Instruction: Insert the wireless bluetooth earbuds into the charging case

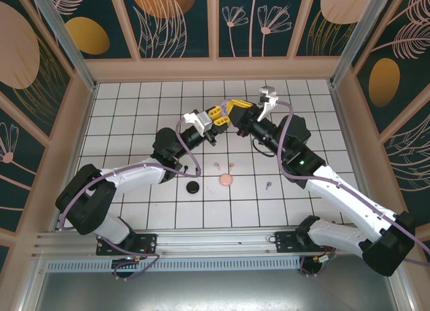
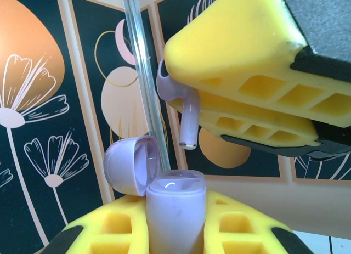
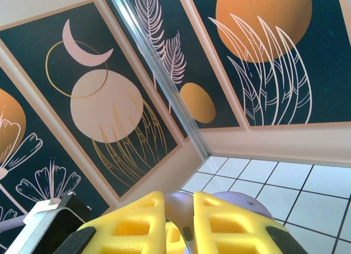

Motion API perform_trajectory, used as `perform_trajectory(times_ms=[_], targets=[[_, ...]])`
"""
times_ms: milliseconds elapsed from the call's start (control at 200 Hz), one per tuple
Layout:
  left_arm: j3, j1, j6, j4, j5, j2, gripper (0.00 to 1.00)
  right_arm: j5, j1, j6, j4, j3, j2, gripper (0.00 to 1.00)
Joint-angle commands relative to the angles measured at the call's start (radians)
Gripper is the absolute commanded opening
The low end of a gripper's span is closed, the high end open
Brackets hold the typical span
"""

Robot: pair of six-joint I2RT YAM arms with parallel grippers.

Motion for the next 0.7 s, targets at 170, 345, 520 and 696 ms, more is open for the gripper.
perform_trajectory(times_ms=[170,345,520,696], targets=[[0.035,-0.006,0.012,0.012,0.026,-0.037,0.00,0.020,-0.028,0.000,0.013,-0.026,0.001,0.15],[0.038,-0.006,0.010,0.008,0.026,-0.037,0.00,0.001,-0.040,0.013,0.008,-0.038,0.008,0.15],[0.041,-0.006,0.008,0.003,0.028,-0.034,0.00,-0.025,-0.040,0.013,-0.007,-0.034,0.010,0.14],[0.044,-0.008,0.009,-0.003,0.029,-0.027,0.00,-0.035,-0.039,0.013,-0.010,-0.028,0.005,0.13]])
